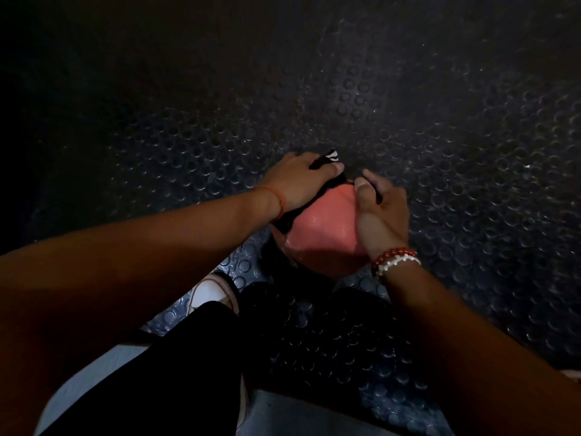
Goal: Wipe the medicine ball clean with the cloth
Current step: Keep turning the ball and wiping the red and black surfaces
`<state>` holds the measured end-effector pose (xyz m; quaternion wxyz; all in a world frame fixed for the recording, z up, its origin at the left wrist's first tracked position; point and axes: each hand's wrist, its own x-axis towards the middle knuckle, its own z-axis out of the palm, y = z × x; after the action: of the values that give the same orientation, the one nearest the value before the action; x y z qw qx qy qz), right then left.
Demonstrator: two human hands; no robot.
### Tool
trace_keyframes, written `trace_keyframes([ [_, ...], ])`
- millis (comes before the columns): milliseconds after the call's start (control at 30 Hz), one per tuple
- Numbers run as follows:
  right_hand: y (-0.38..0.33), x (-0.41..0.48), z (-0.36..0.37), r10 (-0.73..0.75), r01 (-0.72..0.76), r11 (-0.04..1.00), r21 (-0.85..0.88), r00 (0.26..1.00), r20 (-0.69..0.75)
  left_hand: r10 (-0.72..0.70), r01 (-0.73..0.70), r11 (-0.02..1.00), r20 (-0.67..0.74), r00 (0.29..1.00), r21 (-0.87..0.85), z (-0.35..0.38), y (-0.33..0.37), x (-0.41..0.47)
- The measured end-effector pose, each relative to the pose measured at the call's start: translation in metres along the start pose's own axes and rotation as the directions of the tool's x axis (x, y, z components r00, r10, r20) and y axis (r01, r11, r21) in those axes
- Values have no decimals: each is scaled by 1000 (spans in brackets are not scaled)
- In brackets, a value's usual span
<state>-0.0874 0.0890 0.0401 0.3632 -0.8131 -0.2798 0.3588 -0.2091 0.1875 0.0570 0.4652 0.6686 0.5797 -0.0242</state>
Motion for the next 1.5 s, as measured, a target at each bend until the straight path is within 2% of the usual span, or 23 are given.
trace_keyframes([
  [100,2,-4,0,-5,5,1000,4,1000,7,-49,49,999,62,997,0,-7,8,15],
  [167,3,-6,2,5,-5,1000,8,1000,8,-164,184,969,126,978,-167,-9,8,21],
  [233,2,-4,2,17,-17,1000,18,1000,-5,-252,297,896,172,952,-329,-7,-3,23],
  [300,3,3,2,11,-11,1000,24,1000,-11,-297,334,834,152,943,-439,-2,-18,20],
  [367,5,12,0,-17,18,999,33,1000,-13,-293,303,839,93,951,-453,5,-31,13],
  [467,8,19,0,-17,18,998,63,1000,-18,-149,102,939,-120,982,-328,19,-38,-3],
  [533,11,17,0,-10,12,996,91,1000,-27,-9,-30,976,-176,984,-215,22,-30,-14],
  [633,16,12,1,-35,41,993,112,998,-54,225,-214,971,-109,968,107,16,-7,-17],
  [667,17,11,1,-39,48,991,122,997,-72,267,-253,954,-72,961,159,13,0,-14],
  [767,16,9,3,-3,19,990,143,994,-111,263,-261,963,-11,965,72,5,8,9],
  [867,13,6,6,22,-8,992,127,994,-112,186,-185,982,51,981,-21,-1,2,27],
  [1000,10,8,4,38,-23,991,131,993,-111,110,-126,972,-88,990,-197,2,-12,20],
  [1067,11,10,0,47,-29,986,166,993,-105,119,-168,948,-188,975,-272,11,-23,3],
  [1133,13,12,-4,50,-29,981,189,993,-109,184,-264,928,-290,939,-265,25,-34,-21],
  [1200,16,13,-5,51,-27,976,214,993,-111,353,-403,913,-359,864,-72,38,-37,-37],
  [1233,17,12,-4,54,-27,972,235,993,-108,471,-481,874,-366,802,70,41,-36,-38],
  [1300,19,10,-4,57,-30,961,275,994,-93,674,-606,739,-287,681,296,38,-29,-30],
  [1333,20,11,-3,69,-38,956,291,993,-96,707,-629,702,-230,668,334,33,-25,-24],
  [1400,17,13,-1,81,-44,953,301,990,-111,664,-610,743,-184,725,276,24,-18,-12],
  [1500,7,20,1,105,-68,968,240,984,-146,399,-399,916,-240,885,50,15,-11,9],
])
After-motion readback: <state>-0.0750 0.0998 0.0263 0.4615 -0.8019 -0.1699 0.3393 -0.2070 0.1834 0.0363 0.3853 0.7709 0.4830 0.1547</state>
